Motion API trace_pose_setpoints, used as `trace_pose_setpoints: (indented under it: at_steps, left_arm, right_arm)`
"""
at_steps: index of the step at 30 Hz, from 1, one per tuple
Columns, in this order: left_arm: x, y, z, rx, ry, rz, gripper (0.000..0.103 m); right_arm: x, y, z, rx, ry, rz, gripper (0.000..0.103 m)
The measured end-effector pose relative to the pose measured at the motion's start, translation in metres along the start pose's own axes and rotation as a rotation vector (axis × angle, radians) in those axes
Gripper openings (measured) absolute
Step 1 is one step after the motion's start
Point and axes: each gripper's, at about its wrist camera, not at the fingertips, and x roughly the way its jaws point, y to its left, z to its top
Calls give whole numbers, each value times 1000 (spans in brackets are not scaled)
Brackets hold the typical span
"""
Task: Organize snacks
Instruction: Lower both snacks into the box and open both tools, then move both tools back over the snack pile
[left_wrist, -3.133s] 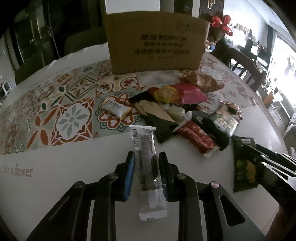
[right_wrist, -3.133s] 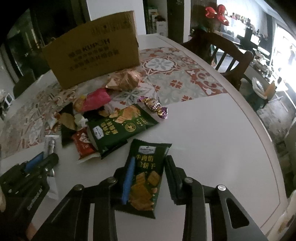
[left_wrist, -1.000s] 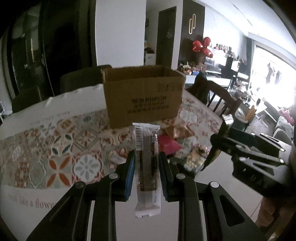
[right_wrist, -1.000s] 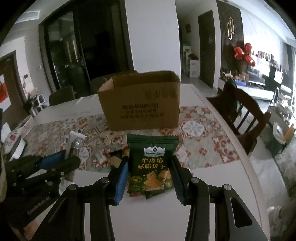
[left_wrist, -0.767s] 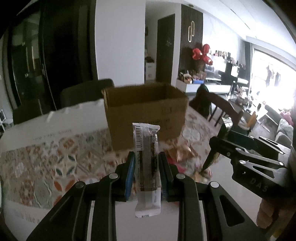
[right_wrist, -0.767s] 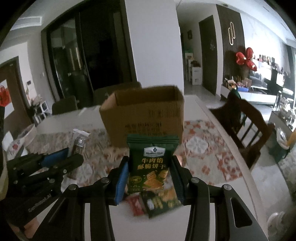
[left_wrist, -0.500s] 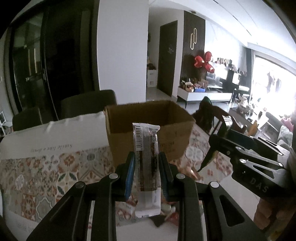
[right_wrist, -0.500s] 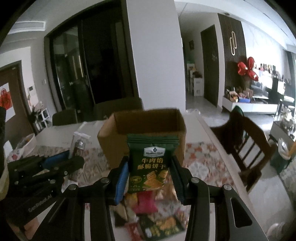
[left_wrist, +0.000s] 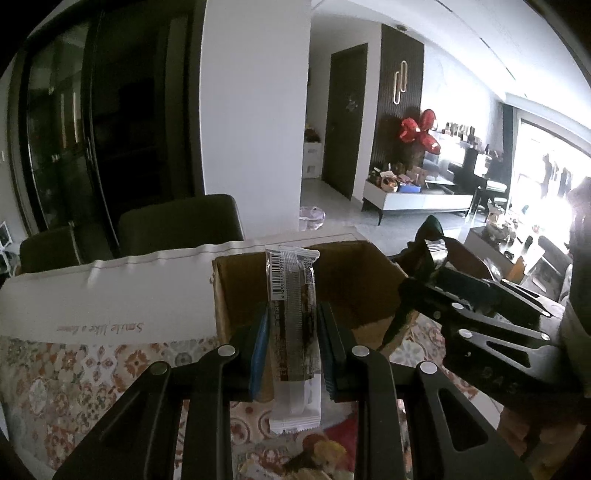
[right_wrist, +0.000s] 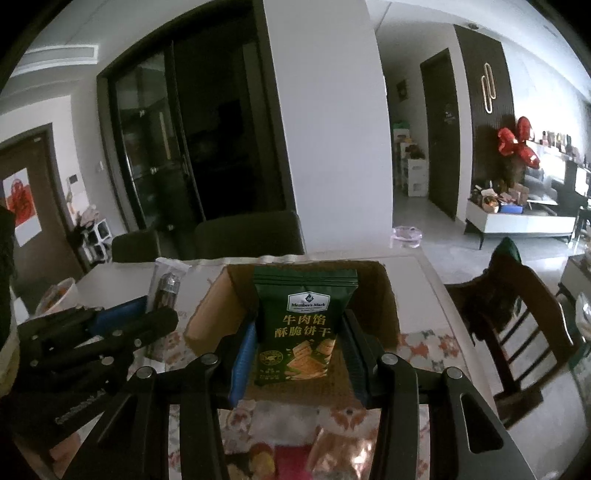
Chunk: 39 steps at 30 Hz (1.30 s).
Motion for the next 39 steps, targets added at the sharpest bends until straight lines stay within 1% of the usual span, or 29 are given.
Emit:
trace_pose_setpoints:
  at_steps: [5,9,11,13,15,16,17,18,19,20,21,22,24,26,27,29,30,31,33,36,39]
  left_arm:
    - [34,3,16,-15,48,-19,26]
    - [58,4,27,-35,76,-38,26]
    - [67,4,30,-32,75,-34,32]
    - [71,5,33,-28,67,-11,48]
    - [71,8,32,-35,56,3,56]
    - [71,9,32,-36,49,13,61]
    - [70,10,33,-31,46,27,64]
    - [67,10,32,-29,39,48,67]
    - [66,12,31,-30,31,57,70]
    - [62,13,29,-28,22,69,71]
    - [60,14,28,-29,16,84,75]
    - [56,14,27,-31,11,101,81]
    - [49,17,23,-44,-8,133,87]
    - [39,18,17,-46,-38,181,90]
    - [36,20,17,-46,-48,193,93]
    - [24,19,9,-46,-81,210,94]
    - [18,19,6,-43,-101,219,95]
    - [13,18,3,-39,-117,224,96]
    - [4,17,-3,-35,-139,227,96]
    - [-9,13,-11,-34,-163,228,96]
    - [-23,3,-18,-20,-181,210,96]
  right_arm:
    - [31,-12,16,-1,26,7,45]
    - [57,-21,24,8,63,19,45]
    - [67,-26,26,5,74,12,45]
    - [76,-28,28,-2,90,9,45]
    - [81,-29,28,-7,96,-4,46]
    - [81,-28,27,-17,95,-21,47]
    - [81,-29,26,-23,90,-36,54]
    - [79,-29,27,-28,75,-51,63]
    - [78,-28,28,-29,65,-63,69]
    - [75,-28,28,-26,53,-78,79]
    - [71,-27,28,-26,35,-92,87]
    - [66,-26,28,-33,9,-119,90]
    - [59,-23,26,-48,-21,-158,98]
    - [53,-21,27,-26,-34,-173,101]
    - [49,-23,25,3,-40,-170,101]
    - [42,-26,24,37,-52,-185,101]
    - [39,-26,21,44,-72,-191,101]
    - [32,-25,16,53,-115,-203,101]
    - [20,-23,7,68,-165,-221,101]
    - [8,-15,0,27,-159,-203,101]
    - [-6,-15,-9,44,-175,-187,101]
